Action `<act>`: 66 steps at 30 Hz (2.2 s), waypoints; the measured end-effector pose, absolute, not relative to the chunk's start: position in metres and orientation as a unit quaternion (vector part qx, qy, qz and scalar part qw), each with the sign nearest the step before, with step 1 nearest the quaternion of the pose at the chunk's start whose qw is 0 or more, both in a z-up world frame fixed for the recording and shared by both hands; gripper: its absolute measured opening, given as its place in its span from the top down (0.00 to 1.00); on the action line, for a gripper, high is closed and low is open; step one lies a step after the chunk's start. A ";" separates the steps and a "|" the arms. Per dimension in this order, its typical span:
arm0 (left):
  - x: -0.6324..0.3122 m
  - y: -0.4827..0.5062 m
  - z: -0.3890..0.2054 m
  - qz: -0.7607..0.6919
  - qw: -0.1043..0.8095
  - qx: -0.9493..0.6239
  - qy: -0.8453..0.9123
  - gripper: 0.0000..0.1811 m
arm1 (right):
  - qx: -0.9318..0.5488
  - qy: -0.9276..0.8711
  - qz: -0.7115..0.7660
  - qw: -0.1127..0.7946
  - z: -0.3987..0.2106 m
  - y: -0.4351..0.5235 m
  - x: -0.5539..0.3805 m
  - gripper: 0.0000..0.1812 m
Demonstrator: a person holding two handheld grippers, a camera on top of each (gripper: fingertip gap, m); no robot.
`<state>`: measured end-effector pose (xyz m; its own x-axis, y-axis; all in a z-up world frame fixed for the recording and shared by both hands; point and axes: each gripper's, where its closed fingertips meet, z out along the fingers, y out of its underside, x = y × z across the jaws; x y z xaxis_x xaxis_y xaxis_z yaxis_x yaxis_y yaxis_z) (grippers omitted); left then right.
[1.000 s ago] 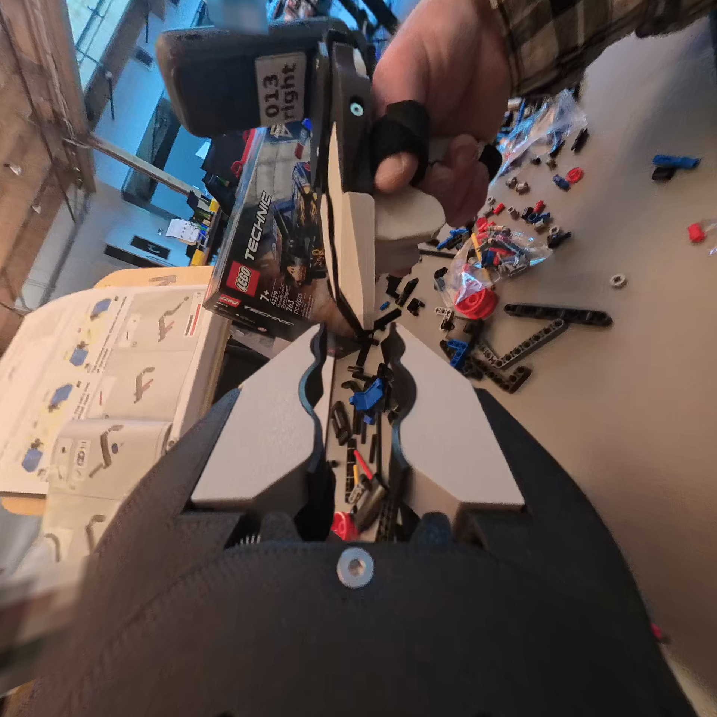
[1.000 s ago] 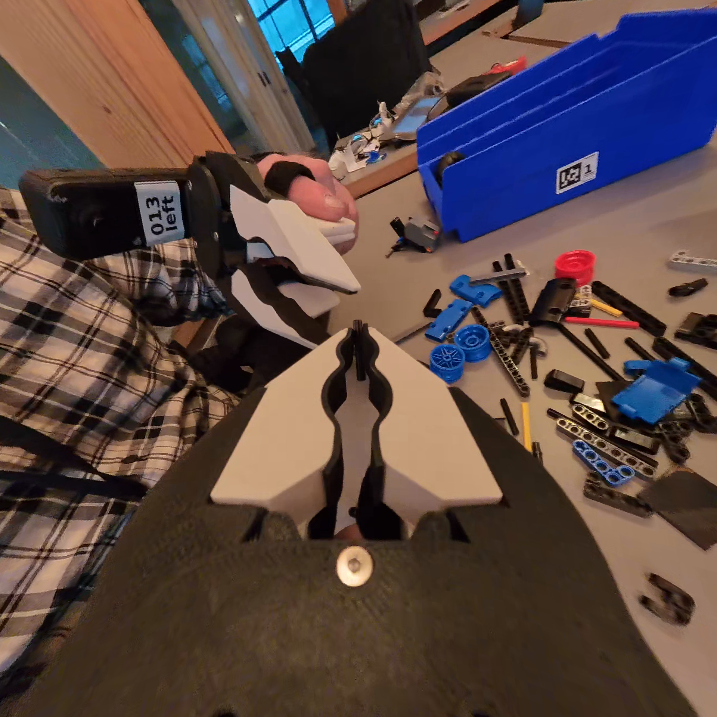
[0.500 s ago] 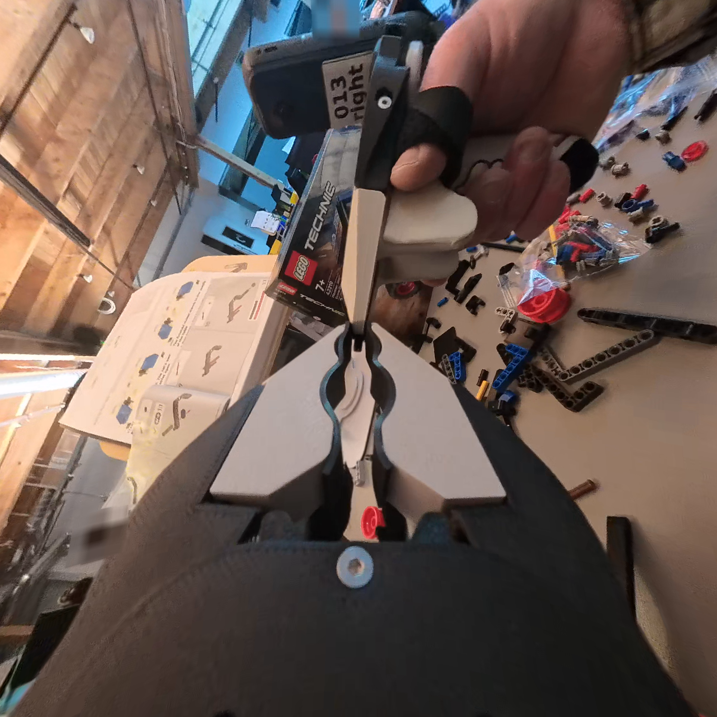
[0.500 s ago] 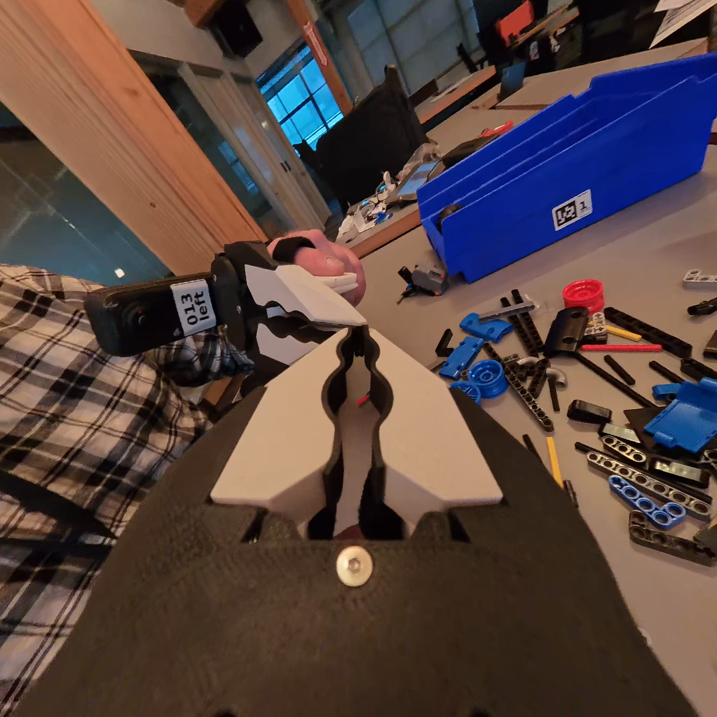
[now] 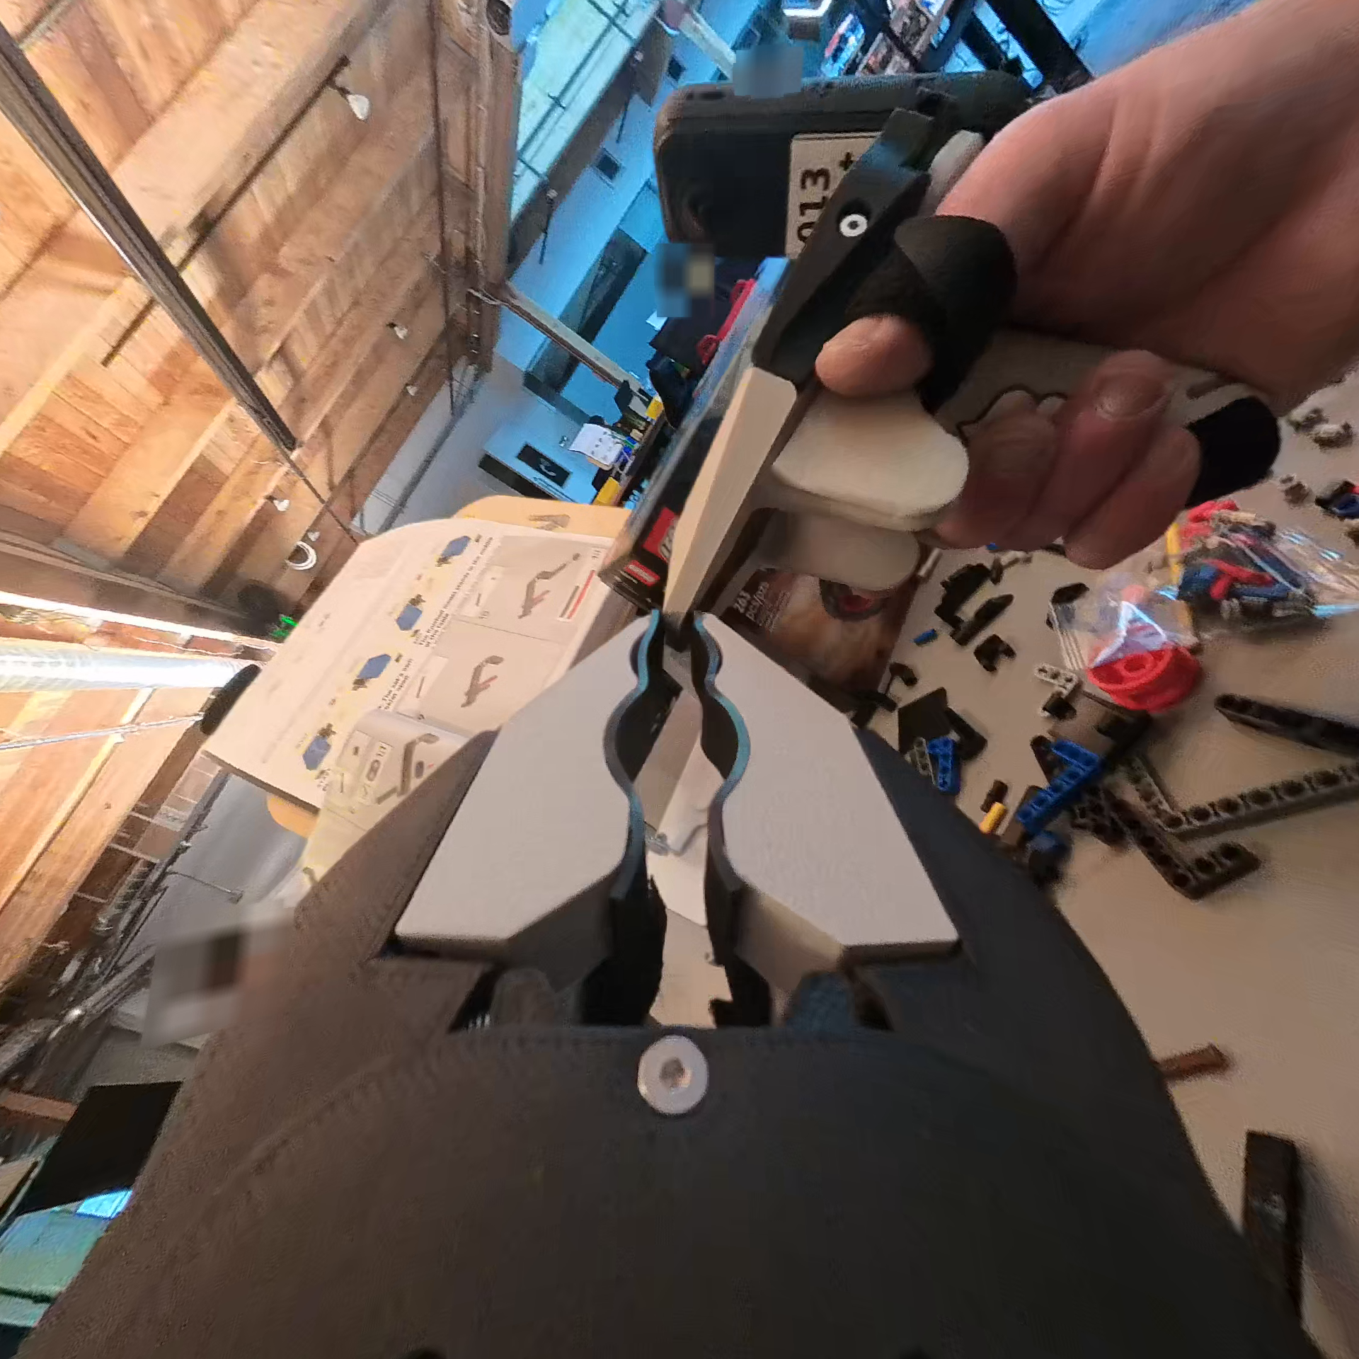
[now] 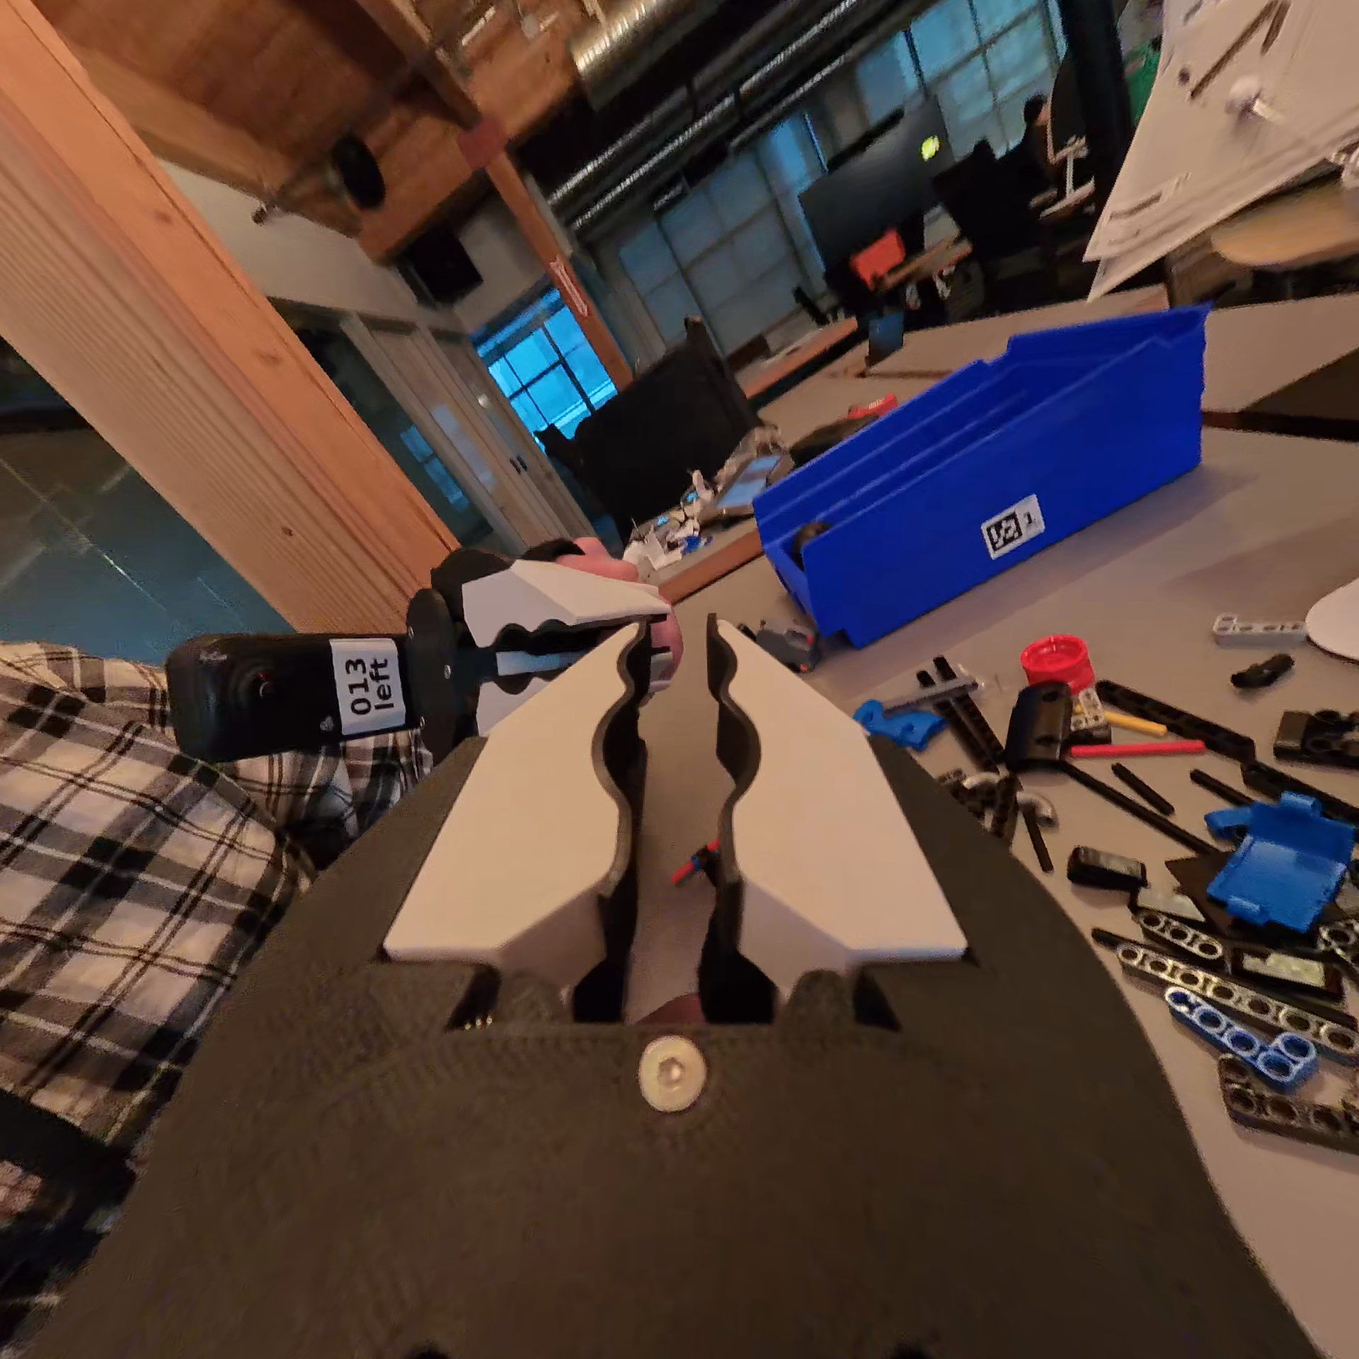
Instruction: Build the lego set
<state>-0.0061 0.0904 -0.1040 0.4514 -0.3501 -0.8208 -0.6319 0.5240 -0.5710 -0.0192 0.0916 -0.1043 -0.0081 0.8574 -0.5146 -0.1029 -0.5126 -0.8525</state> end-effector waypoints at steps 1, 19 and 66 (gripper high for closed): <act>-0.004 0.090 -0.100 0.099 0.709 -0.474 0.512 0.98 | -0.588 -0.315 0.640 0.381 -0.100 0.091 -0.018 0.93; -0.022 0.044 -0.226 -0.090 0.395 -0.575 0.711 0.90 | -0.651 -0.342 0.546 0.402 -0.132 0.122 0.018 0.88; -0.008 0.043 -0.225 -0.047 0.395 -0.579 0.712 1.00 | -0.584 -0.666 0.208 0.416 -0.220 0.041 -0.009 0.99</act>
<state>-0.0081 0.0433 -0.2255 -0.0173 -0.8613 -0.5078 -0.7874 0.3247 -0.5240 -0.0087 0.0411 -0.2201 0.0266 0.9501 0.3110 0.6046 0.2324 -0.7619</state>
